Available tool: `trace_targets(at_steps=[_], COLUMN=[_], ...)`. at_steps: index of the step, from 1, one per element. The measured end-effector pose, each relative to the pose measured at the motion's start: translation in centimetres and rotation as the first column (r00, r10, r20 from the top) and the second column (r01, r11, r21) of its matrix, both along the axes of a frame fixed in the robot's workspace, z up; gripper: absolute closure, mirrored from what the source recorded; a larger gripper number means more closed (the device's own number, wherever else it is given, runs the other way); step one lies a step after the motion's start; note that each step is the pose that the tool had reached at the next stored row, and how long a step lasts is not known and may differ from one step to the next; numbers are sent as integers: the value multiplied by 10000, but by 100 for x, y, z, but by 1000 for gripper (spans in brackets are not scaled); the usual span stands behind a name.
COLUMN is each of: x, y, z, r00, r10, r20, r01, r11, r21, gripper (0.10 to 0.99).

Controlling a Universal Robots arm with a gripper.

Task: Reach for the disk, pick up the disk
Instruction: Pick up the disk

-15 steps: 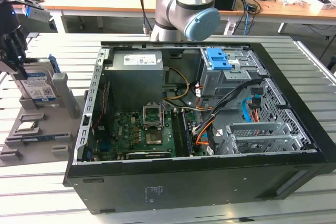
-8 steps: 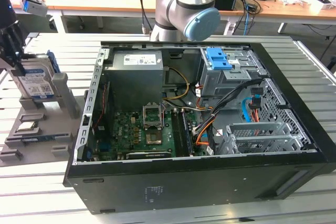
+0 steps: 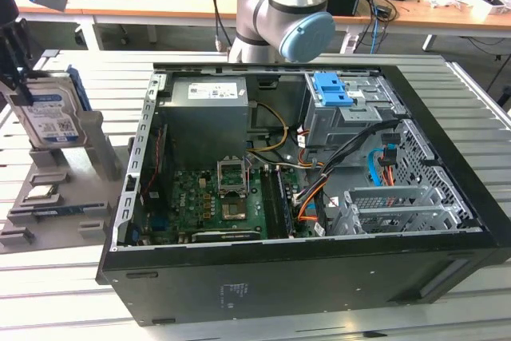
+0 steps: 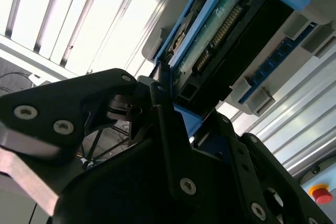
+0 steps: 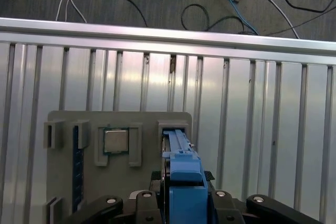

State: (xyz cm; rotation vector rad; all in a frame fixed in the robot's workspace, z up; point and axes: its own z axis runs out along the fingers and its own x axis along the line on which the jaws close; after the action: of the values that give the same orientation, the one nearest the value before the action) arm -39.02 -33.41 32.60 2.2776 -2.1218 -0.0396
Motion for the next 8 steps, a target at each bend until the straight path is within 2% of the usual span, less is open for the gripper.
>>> trace_targets(at_steps=[8], x=[5], y=[1], z=[137], r00=[10000], r10=[-1], r20=[-1], r01=[1], r11=[10000], r21=[0], gripper=[718])
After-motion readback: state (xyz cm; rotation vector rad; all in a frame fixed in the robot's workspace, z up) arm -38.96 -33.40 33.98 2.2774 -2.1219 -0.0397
